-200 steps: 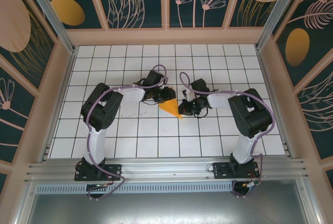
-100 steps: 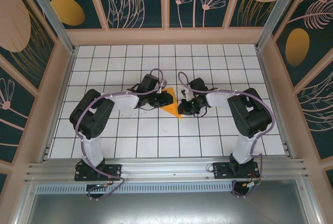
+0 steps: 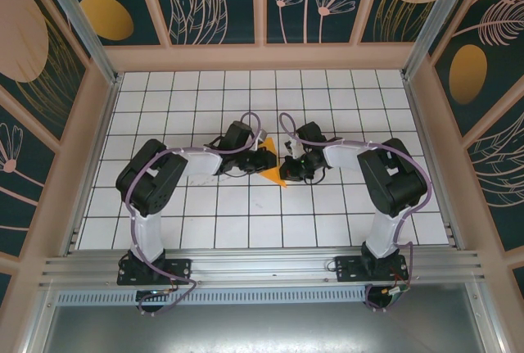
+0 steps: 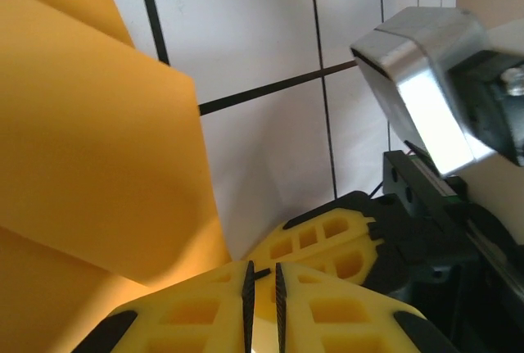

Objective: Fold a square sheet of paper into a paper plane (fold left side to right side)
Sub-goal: Fourth fold the wing at the center of the table.

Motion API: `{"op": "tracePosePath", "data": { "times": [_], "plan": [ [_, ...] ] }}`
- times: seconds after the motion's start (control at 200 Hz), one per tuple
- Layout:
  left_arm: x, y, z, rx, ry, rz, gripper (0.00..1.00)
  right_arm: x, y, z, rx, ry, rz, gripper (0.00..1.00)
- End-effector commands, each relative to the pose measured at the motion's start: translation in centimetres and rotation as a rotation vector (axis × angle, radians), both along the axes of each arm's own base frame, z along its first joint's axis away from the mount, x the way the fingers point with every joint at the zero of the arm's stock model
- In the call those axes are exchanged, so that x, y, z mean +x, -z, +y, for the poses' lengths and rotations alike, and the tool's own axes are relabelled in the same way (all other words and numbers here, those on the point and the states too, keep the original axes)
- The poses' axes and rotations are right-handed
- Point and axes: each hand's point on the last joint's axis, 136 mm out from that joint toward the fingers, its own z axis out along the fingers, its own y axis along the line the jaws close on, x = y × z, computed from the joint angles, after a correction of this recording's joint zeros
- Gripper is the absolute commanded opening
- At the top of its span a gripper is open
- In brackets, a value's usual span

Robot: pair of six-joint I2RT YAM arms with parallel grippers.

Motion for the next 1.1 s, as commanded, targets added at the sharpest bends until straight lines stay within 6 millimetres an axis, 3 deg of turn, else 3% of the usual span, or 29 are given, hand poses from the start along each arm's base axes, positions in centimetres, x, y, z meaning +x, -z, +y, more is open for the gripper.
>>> {"op": "tracePosePath", "data": {
  "times": [0.0,0.565,1.091],
  "plan": [
    [-0.1,1.3,-0.2,0.025,0.005,0.021,0.17,-3.3,5.4,-4.3,-0.253,0.012,0.125,0.00],
    [1.8,5.8,2.8,0.263,-0.112,0.064,0.13,-4.1,6.2,-6.0,-0.359,-0.011,0.138,0.00],
    [6.4,4.6,5.2,0.257,-0.209,0.017,0.13,-4.9,7.0,-6.8,-0.404,-0.026,0.158,0.00]
  ]
}}
